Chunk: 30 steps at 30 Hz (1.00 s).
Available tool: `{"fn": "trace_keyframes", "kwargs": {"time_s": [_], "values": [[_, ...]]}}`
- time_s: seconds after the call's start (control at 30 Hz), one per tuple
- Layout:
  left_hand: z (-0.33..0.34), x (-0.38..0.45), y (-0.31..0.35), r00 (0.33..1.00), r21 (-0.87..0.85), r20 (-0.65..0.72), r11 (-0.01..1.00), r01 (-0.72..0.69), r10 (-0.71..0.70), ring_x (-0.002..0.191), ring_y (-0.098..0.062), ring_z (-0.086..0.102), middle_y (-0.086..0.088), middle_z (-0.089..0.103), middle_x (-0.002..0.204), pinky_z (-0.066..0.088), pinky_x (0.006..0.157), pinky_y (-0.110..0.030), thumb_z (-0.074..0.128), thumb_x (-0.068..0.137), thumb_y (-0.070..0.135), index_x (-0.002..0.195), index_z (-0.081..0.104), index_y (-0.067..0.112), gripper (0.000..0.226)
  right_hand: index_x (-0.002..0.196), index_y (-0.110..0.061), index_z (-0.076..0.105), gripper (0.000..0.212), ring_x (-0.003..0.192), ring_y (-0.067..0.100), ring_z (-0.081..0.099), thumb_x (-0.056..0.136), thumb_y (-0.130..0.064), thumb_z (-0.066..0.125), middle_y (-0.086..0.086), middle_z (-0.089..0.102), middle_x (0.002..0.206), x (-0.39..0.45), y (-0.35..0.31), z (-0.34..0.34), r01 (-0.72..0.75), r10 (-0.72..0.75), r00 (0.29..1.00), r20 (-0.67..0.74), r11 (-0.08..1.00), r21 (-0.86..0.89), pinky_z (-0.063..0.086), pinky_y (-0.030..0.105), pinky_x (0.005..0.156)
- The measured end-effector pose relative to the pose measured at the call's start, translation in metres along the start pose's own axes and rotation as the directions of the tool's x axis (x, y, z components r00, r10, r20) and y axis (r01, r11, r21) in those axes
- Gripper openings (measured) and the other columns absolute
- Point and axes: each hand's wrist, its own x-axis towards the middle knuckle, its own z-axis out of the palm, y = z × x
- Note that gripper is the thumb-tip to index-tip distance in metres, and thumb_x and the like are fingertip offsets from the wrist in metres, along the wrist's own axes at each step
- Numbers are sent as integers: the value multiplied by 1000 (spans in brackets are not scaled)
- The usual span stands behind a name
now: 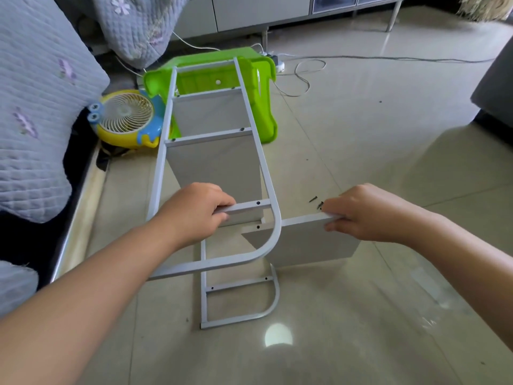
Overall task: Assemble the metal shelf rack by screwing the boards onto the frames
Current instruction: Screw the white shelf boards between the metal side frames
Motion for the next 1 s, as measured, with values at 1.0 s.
{"fn": "trace_keyframes", "kwargs": {"time_s": [1.0], "values": [[0,3,-1,999,-62,-33,998,-16,14,80,-14,48,1,54,79,32,69,-22,61,85,10,103,69,7,20,93,-2,66,23,63,21,45,79,-20,69,13,60,70,3,-26,33,82,-12,976,-218,946,313,28,25,56]]}}
